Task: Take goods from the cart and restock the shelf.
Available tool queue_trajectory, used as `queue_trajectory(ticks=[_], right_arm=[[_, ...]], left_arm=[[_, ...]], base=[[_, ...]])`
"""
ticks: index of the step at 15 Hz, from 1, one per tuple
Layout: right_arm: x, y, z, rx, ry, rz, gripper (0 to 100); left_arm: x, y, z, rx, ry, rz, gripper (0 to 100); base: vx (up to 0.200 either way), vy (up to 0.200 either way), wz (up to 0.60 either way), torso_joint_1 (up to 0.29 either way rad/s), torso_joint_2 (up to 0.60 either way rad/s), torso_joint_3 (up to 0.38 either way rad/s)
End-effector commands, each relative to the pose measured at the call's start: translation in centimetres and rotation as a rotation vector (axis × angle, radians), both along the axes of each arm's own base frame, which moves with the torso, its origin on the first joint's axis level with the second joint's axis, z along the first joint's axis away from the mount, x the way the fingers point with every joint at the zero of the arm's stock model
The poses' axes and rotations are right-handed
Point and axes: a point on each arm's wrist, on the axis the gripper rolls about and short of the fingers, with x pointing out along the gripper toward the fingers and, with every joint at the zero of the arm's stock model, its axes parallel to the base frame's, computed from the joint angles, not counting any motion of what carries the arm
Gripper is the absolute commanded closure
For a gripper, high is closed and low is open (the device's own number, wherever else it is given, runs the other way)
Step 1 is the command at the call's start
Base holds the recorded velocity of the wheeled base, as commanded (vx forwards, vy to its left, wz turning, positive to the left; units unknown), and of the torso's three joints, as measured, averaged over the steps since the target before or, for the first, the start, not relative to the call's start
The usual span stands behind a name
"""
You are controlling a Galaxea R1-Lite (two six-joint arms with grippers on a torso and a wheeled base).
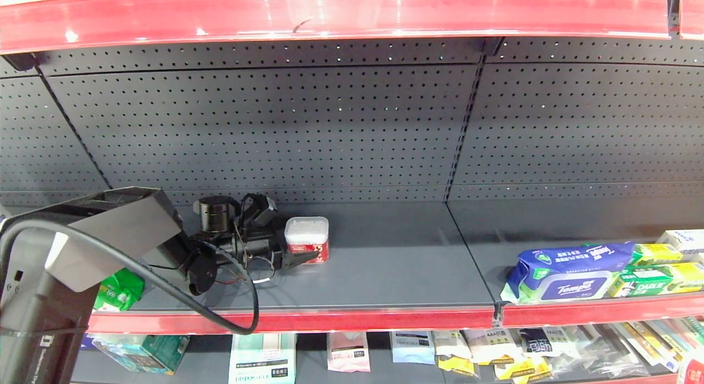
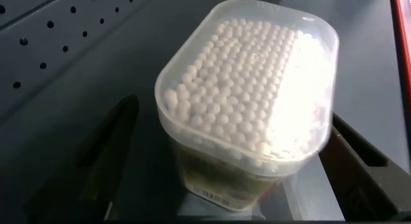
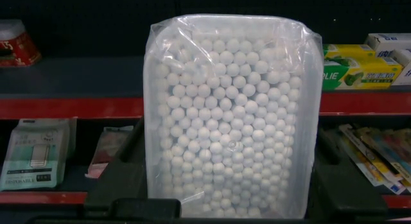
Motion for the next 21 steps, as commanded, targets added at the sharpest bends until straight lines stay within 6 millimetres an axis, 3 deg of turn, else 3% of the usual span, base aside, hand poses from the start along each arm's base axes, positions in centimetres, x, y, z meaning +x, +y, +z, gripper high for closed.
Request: queue_trajectory(ticks=[1, 10, 21], right_arm=[[0.0, 0.0, 0.0, 0.000, -0.002, 0.001, 100], [0.0, 0.0, 0.0, 0.000, 0.000, 0.001, 100], [0.0, 0.0, 0.0, 0.000, 0.000, -0.001, 100]], left_arm=[[0.5, -0.1, -0.4, -0.001, -0.005, -0.001, 0], [1.1, -0.4, -0.5, 0.000, -0.030, 0.009, 0], [1.0, -2.5, 0.1, -0.030, -0.028, 0.128, 0]], base=[[0.000, 0.000, 0.00, 0.000, 0.00, 0.000], [0.000, 0.000, 0.00, 0.000, 0.00, 0.000], [0.000, 0.000, 0.00, 0.000, 0.00, 0.000]])
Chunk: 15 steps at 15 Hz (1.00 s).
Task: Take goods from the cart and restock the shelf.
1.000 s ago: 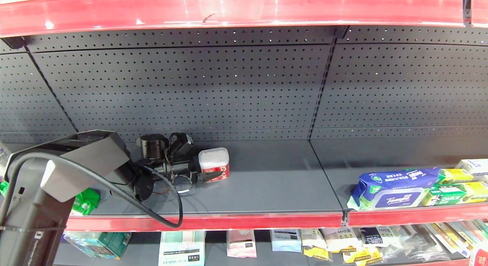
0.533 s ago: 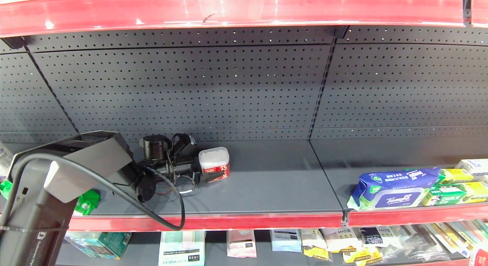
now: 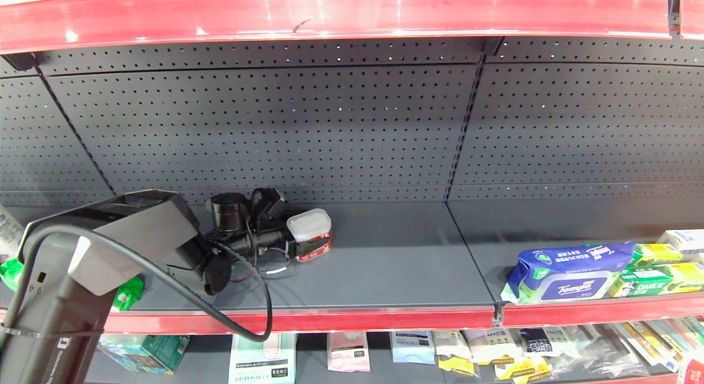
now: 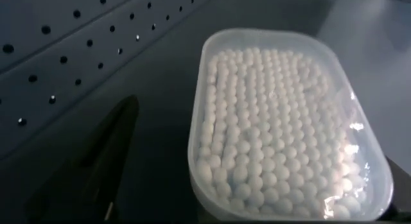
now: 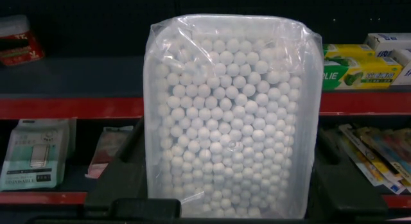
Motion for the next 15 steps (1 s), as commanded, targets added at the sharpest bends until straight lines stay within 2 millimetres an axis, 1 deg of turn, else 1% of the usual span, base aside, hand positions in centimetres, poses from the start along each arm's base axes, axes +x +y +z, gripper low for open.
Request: queue_trajectory(ticks=[1, 15], right_arm=[[0.00, 0.00, 0.00, 0.000, 0.000, 0.000, 100], [0.00, 0.00, 0.00, 0.000, 0.000, 0.000, 100]], left_arm=[[-0.08, -0.30, -0.18, -0.002, 0.004, -0.003, 0], [-0.02, -0.51, -0.33, 0.007, 0.003, 0.031, 0]], base=[[0.000, 0.000, 0.00, 0.000, 0.00, 0.000], [0.000, 0.000, 0.00, 0.000, 0.00, 0.000]])
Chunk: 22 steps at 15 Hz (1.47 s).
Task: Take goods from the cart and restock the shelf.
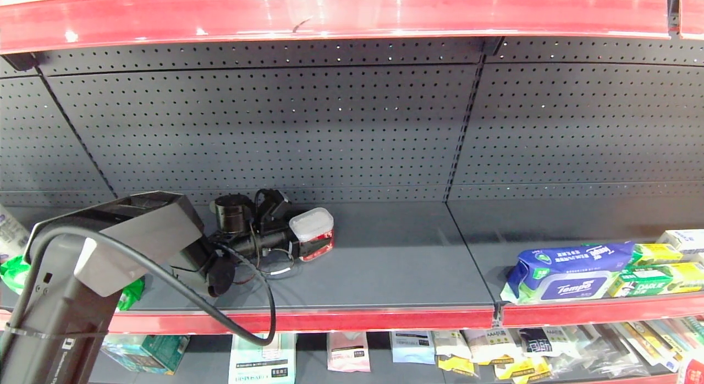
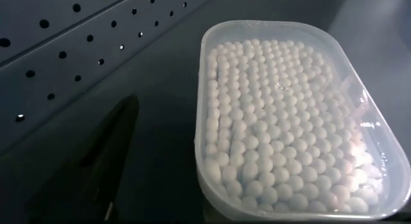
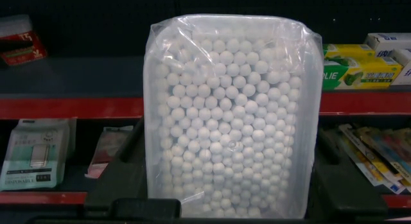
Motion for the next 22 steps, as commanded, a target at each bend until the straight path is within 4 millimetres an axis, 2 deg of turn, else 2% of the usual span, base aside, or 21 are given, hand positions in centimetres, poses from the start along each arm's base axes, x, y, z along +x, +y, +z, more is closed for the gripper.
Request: queue_trajectory(ticks=[1, 6, 7, 18, 22], right_arm=[[0.0, 0.0, 0.0, 0.000, 0.000, 0.002, 100], [0.0, 0.0, 0.0, 0.000, 0.000, 0.002, 100], [0.0, 0.0, 0.0, 0.000, 0.000, 0.002, 100], [0.0, 0.0, 0.0, 0.000, 0.000, 0.000, 100], [0.0, 0.0, 0.0, 0.000, 0.000, 0.002, 100]], left_arm=[[0.0, 0.0, 0.0, 0.000, 0.000, 0.000, 0], [0.0, 0.0, -0.4, 0.001, 0.006, 0.000, 0], [0.0, 0.0, -0.4, 0.001, 0.007, 0.002, 100], [-0.4, 0.3, -0.4, -0.007, 0.004, -0.027, 100], [-3.4, 1.5, 0.9, -0.028, 0.029, -0.117, 100]], base=[[0.000, 0.000, 0.00, 0.000, 0.00, 0.000], [0.000, 0.000, 0.00, 0.000, 0.00, 0.000], [0.000, 0.000, 0.00, 0.000, 0.00, 0.000], [0.000, 0.000, 0.00, 0.000, 0.00, 0.000], [0.000, 0.000, 0.00, 0.000, 0.00, 0.000]])
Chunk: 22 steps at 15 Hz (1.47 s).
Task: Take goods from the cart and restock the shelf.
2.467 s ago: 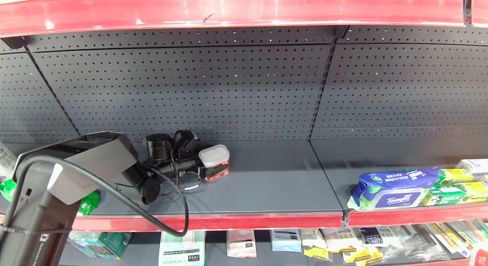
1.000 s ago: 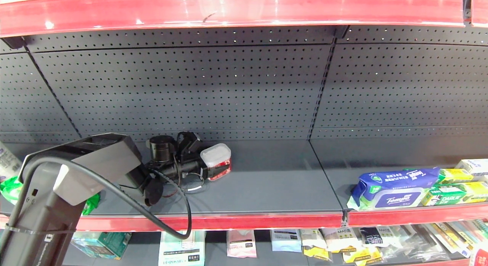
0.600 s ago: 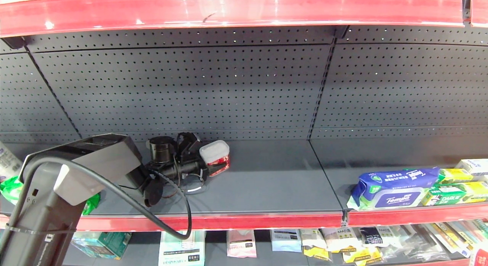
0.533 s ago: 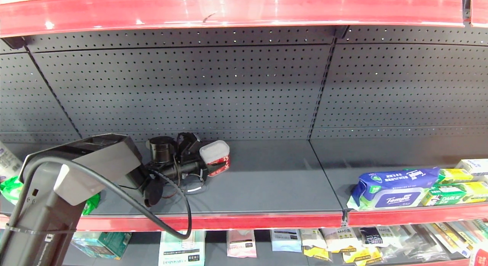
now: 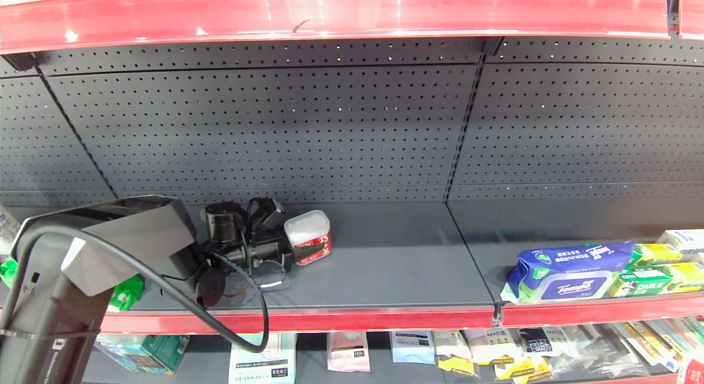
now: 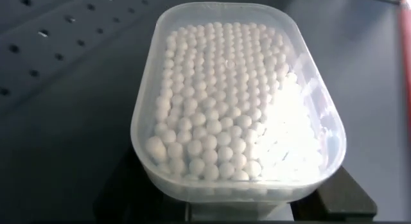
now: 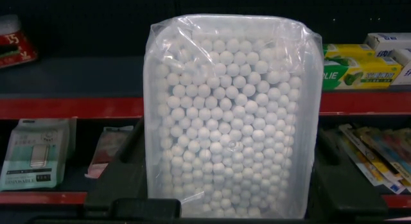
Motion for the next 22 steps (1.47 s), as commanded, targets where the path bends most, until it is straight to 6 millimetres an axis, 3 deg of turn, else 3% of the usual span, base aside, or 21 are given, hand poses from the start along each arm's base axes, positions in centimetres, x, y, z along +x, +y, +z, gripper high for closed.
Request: queue_trajectory(ticks=[1, 6, 11, 15, 22], right_arm=[[0.0, 0.0, 0.0, 0.000, -0.001, 0.001, 100], [0.0, 0.0, 0.0, 0.000, -0.001, 0.002, 100], [0.0, 0.0, 0.0, 0.000, -0.001, 0.002, 100], [0.0, 0.0, 0.0, 0.000, -0.001, 0.001, 100], [0.0, 0.0, 0.0, 0.000, -0.001, 0.001, 100]], left_arm=[[-1.6, 0.6, 1.4, -0.001, 0.010, -0.014, 100], [-3.5, 0.9, 2.3, 0.011, -0.018, -0.044, 100], [-5.8, 1.7, 1.1, 0.033, 0.007, -0.047, 100], [-6.0, 2.7, 0.1, 0.061, -0.002, -0.029, 100], [-6.4, 2.8, -0.2, 0.056, 0.011, -0.063, 100]], base=[[0.000, 0.000, 0.00, 0.000, 0.00, 0.000], [0.000, 0.000, 0.00, 0.000, 0.00, 0.000], [0.000, 0.000, 0.00, 0.000, 0.00, 0.000], [0.000, 0.000, 0.00, 0.000, 0.00, 0.000], [0.000, 0.000, 0.00, 0.000, 0.00, 0.000]])
